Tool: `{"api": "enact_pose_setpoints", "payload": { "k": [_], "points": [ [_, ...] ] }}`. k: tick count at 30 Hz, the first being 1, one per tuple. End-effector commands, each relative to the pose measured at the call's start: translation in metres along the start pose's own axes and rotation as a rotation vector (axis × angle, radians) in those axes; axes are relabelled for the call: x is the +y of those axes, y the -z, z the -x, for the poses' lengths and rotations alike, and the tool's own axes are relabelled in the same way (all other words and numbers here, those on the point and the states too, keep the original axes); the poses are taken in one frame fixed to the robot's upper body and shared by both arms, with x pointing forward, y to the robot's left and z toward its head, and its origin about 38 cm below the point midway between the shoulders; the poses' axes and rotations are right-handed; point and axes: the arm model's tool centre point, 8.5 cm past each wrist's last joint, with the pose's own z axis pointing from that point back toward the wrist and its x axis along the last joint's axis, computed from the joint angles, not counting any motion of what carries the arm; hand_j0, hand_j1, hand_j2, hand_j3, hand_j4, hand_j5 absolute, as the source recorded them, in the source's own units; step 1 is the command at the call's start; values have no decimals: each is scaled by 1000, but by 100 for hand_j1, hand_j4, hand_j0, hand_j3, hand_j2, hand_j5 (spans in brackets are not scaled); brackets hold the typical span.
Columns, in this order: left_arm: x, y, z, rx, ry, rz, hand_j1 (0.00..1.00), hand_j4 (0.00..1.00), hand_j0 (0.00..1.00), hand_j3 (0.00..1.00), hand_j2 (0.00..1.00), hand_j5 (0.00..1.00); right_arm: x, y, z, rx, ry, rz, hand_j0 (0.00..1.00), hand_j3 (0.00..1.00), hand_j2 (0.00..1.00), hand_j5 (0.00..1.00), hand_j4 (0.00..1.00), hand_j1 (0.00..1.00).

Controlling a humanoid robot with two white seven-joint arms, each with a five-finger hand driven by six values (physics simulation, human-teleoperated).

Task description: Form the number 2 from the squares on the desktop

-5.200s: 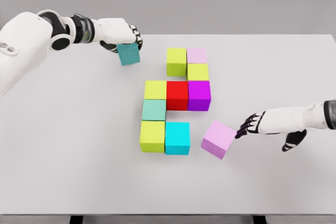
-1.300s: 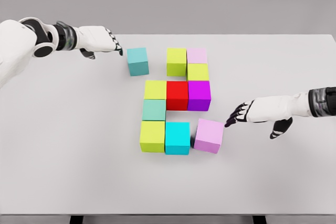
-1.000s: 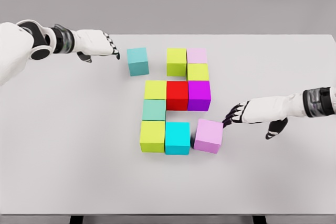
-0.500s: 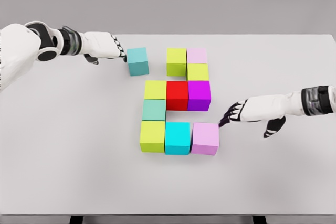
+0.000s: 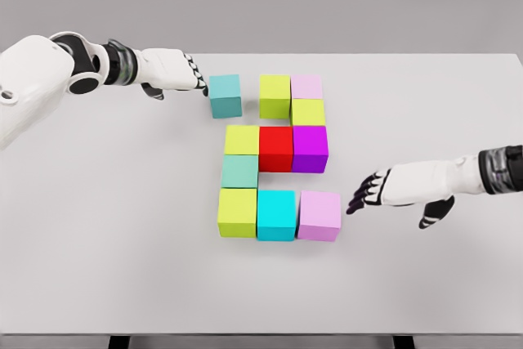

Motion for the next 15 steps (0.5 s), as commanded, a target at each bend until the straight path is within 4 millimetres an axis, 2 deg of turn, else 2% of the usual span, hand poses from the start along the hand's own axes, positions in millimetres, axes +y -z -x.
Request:
{"api": "enact_pose_setpoints", "payload": {
  "k": [1, 15],
  "points": [
    [3, 3, -3, -6, -2, -9, 83, 83, 83, 83, 83, 83, 1, 4, -3, -14, 3, -4, 100, 100, 100, 100, 100, 100],
    [11, 9, -8, -18, 3, -20, 83, 83, 83, 83, 83, 83, -4, 17, -6, -42, -2, 4, 100, 100, 100, 100, 100, 100]
  ]
}}
